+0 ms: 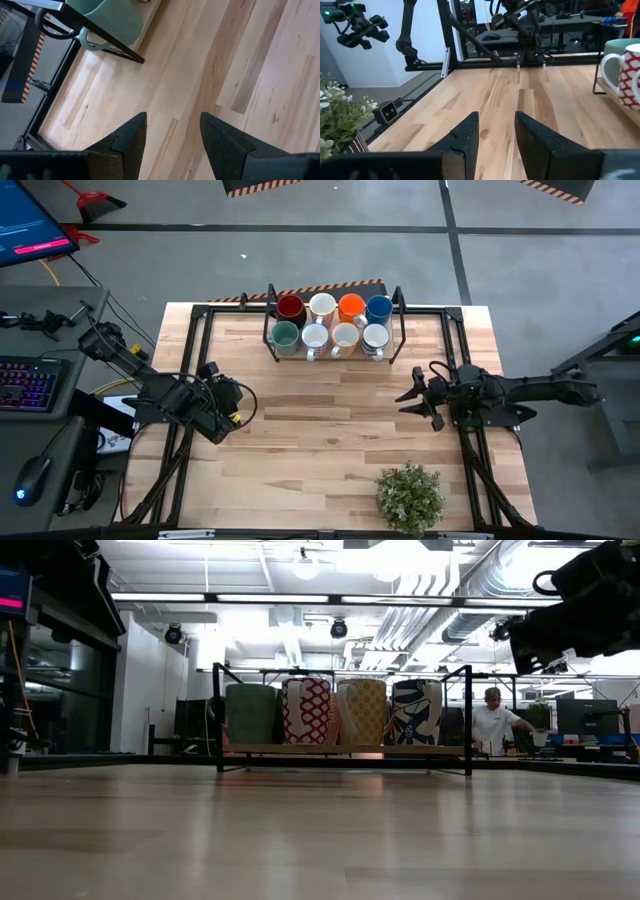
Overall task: Place coffee mugs
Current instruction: Return to Home Position
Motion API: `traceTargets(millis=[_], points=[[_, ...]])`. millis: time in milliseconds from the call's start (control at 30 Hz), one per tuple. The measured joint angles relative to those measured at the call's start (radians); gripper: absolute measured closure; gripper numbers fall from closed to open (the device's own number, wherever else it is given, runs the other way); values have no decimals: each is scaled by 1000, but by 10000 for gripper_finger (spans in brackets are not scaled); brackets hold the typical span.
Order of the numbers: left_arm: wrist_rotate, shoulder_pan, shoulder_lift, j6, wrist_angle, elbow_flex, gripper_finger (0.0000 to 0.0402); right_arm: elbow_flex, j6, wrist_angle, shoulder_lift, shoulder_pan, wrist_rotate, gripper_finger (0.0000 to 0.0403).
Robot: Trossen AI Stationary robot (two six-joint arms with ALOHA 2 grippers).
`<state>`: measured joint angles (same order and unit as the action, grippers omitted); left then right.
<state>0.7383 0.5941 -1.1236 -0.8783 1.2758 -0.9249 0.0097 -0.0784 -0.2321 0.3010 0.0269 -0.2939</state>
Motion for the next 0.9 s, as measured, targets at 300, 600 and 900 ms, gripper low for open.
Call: traceTargets(millis=[300,600,900], points=[[0,0,0,0,0,0,227,0,0,123,-156,0,8,295],[0,0,0,0,0,0,227,-1,-10,180,-265,0,51,295],[0,0,0,0,0,0,227,-1,0,180,-263,0,58,295]])
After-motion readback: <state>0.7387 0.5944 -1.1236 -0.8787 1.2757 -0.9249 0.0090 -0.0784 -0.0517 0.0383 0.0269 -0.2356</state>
